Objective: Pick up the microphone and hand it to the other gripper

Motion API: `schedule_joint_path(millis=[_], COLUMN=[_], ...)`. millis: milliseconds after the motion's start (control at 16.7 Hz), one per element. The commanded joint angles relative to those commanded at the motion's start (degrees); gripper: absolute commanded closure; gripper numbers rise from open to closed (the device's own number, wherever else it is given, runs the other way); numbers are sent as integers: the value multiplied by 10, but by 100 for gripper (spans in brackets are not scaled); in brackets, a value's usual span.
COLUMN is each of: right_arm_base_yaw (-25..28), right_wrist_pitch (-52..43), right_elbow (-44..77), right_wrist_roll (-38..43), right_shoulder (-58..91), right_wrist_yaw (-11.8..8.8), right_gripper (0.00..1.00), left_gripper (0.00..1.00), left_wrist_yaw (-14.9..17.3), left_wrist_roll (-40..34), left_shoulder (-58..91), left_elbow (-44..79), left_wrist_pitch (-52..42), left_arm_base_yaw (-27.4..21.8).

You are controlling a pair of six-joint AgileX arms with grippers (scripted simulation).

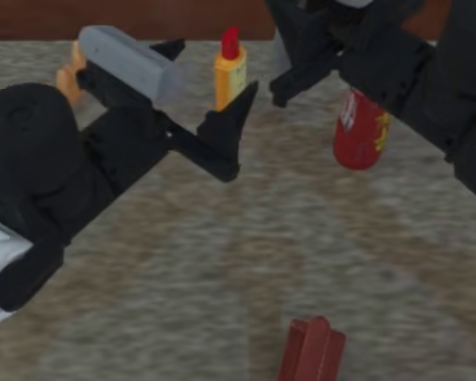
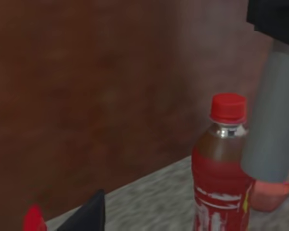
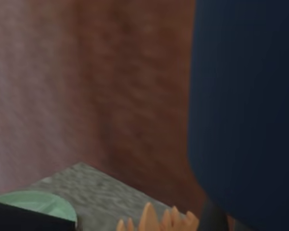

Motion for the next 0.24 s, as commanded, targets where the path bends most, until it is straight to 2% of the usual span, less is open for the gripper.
schedule_joint_path(millis=[120,240], right_arm_base_yaw=[-14,-20], right_wrist_pitch=[0,0], right_elbow=[-14,-19], right_wrist_roll=[1,2], right_shoulder=[-14,-19], right_wrist_yaw=[-17,-23], right_gripper=[100,100], left_gripper=[0,0], left_wrist_yaw=[4,6], left_wrist_roll=[-1,-1], left_shoulder=[-34,-44], left_elbow=[-31,-41], left_wrist_pitch=[-6,-7], left_arm_base_yaw=[7,9])
